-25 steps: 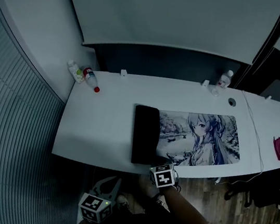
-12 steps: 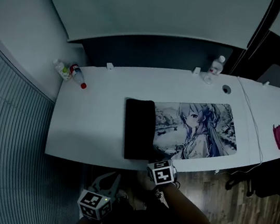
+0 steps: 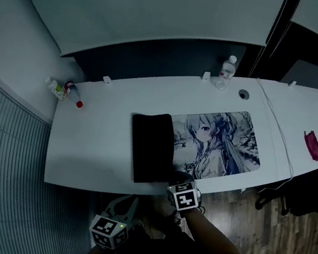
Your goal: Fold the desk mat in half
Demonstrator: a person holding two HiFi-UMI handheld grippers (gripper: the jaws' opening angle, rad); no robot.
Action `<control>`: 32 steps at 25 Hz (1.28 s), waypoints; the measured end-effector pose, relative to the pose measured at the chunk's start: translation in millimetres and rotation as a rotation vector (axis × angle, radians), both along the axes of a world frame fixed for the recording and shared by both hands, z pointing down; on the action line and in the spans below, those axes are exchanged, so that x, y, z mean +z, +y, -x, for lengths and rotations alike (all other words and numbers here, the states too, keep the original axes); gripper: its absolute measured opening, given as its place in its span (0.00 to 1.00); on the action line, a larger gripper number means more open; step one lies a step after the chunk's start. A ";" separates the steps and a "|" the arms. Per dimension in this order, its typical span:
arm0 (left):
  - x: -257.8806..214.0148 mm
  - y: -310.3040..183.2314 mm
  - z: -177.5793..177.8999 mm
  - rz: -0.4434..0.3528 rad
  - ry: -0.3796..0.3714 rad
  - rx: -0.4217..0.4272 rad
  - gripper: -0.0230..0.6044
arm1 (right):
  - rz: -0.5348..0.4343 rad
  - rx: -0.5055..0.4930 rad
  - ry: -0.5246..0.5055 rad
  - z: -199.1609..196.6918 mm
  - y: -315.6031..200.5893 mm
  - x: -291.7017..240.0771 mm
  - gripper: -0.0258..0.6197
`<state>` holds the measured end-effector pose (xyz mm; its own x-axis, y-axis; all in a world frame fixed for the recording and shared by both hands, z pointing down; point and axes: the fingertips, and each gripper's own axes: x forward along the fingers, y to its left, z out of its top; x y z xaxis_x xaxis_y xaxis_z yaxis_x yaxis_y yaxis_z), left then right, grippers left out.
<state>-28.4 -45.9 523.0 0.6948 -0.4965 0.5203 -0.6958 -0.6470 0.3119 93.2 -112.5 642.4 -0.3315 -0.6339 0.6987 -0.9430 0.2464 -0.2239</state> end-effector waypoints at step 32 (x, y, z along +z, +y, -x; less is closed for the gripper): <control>-11.3 24.8 -128.4 -0.037 -0.033 0.117 0.05 | -0.062 0.166 -0.006 -160.5 29.8 -10.4 0.10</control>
<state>100.0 -21.1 511.8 0.7321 -0.4325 0.5264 -0.6244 -0.7349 0.2645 253.7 -82.7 632.0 -0.2229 -0.7221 0.6548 -0.9705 0.1012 -0.2187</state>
